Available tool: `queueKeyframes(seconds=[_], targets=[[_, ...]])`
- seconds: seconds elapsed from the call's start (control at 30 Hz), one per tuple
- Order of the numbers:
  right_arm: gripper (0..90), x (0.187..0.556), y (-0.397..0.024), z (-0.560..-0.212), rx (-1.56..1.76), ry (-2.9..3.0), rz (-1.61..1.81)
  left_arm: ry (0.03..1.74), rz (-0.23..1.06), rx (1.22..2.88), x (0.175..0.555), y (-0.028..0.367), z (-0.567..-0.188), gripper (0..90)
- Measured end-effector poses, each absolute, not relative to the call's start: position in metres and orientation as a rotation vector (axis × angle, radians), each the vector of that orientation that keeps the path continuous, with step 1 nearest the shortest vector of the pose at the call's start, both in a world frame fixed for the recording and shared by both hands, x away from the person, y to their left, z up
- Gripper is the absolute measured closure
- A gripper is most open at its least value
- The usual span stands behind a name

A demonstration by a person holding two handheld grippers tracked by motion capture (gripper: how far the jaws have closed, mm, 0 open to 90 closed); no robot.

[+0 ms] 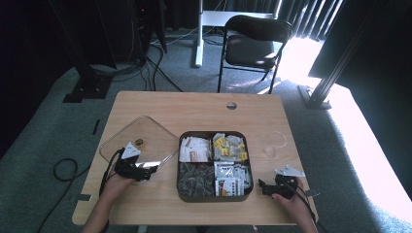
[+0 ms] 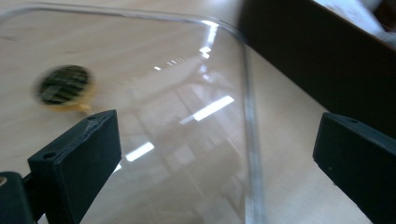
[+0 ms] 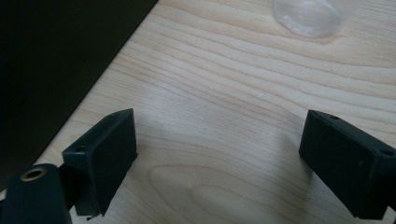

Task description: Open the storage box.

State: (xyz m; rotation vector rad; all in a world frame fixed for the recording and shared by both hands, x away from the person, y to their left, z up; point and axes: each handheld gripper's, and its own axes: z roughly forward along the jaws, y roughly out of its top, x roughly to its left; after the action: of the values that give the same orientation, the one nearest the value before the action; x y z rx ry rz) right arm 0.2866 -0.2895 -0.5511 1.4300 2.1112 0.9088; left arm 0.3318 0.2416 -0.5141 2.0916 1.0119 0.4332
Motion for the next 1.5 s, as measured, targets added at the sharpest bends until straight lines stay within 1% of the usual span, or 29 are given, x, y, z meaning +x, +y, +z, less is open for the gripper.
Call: queueKeyframes(seconds=[0.1,0.57,1.23,1.5], targets=[[10.6,0.287,-0.289,-0.551,1.43,2.111,0.909,0.953,0.435,2.097,0.323,0.236,-0.516,1.4],[10.6,0.287,-0.289,-0.551,1.43,2.111,0.909,0.819,0.41,2.131,0.293,0.216,-0.524,1.4],[10.5,0.287,-0.289,-0.551,1.43,2.111,0.909,0.711,0.38,2.222,0.27,0.192,-0.535,1.3],[10.5,0.287,-0.289,-0.551,1.43,2.112,0.909,0.702,0.351,2.239,0.266,0.189,-0.54,1.3]])
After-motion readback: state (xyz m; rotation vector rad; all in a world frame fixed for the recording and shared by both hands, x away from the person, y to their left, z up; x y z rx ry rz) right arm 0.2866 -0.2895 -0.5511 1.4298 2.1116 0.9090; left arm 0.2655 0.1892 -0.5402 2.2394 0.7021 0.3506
